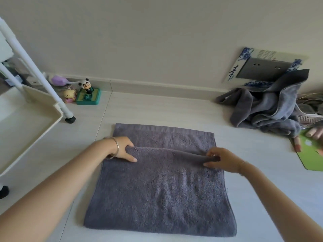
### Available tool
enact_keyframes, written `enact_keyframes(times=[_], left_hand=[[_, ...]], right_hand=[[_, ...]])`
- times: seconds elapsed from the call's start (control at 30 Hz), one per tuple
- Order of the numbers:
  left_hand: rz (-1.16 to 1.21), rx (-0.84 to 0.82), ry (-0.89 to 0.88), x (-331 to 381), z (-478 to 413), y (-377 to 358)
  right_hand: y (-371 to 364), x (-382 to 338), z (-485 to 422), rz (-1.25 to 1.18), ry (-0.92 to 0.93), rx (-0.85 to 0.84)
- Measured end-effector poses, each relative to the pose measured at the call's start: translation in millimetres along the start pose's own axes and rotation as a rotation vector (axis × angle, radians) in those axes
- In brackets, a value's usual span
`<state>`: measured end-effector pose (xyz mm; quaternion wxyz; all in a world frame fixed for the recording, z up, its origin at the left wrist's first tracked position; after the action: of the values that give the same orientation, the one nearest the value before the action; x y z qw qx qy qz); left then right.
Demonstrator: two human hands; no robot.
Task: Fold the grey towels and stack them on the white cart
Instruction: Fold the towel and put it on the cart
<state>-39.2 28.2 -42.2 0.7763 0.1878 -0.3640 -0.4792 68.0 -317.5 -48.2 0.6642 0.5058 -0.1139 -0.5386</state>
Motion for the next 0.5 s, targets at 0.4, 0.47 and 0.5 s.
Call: enact_keyframes(times=[0.4,0.47,0.5], left_hand=[[0.34,0.331,0.08,-3,-33,65],[0.337,0.462,0.086,-14,-44,48],[0.344,0.482,0.082,-17,-47,43]], right_hand=[[58,7,-53,-0.434,-0.199,0.236],[35,17,-64,-0.347,-0.225,0.332],[29,20,-66,-0.319,-0.221,0.36]])
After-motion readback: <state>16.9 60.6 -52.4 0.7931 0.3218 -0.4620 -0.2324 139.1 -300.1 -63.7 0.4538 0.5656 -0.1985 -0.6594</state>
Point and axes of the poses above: each hand's wrist, its own z-axis away from the middle knuckle, its own y-axis out of the back of the hand, x = y × z, the point moved 4 cm from there along -z, towards the middle knuckle, and after that the axes turned 7 degrees about z, right-handed, at the moved point
